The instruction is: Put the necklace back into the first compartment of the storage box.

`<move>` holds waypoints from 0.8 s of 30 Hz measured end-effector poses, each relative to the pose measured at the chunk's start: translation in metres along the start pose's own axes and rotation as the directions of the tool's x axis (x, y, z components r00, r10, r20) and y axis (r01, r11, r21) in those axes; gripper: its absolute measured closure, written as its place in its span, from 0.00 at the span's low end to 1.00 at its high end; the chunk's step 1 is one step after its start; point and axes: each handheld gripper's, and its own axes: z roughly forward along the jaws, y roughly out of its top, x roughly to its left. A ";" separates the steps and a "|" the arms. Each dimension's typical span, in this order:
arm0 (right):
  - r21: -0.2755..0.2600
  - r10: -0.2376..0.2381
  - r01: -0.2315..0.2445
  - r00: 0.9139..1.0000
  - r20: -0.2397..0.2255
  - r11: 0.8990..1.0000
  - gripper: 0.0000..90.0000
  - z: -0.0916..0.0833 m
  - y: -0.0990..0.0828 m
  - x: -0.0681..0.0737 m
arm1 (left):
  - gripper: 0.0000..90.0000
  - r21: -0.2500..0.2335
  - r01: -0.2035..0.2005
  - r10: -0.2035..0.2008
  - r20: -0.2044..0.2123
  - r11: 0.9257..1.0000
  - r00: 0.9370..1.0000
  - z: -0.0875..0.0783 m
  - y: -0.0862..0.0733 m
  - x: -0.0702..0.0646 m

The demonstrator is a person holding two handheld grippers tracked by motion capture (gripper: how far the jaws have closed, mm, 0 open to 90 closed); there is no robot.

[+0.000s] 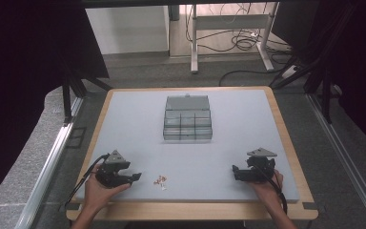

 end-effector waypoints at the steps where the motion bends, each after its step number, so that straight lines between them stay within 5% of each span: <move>1: -0.004 -0.010 0.010 1.000 -0.004 1.000 0.02 0.000 -0.001 0.000 | 0.37 -0.006 0.007 -0.007 -0.002 1.000 1.000 -0.001 0.000 0.000; 9: -0.015 -0.079 0.079 0.997 -0.008 0.997 0.06 -0.005 -0.002 0.006 | 0.36 -0.024 -0.012 0.011 -0.030 1.000 0.999 -0.010 -0.005 -0.002; 15: -0.011 -0.039 0.039 0.999 -0.009 0.999 0.05 -0.004 -0.003 0.005 | 0.36 -0.006 -0.050 0.050 -0.025 0.999 0.998 -0.009 -0.006 -0.003; 24: -0.016 -0.022 0.022 1.000 -0.013 1.000 0.06 -0.005 -0.005 0.005 | 0.36 0.002 -0.039 0.039 -0.032 0.999 0.999 -0.005 -0.005 -0.003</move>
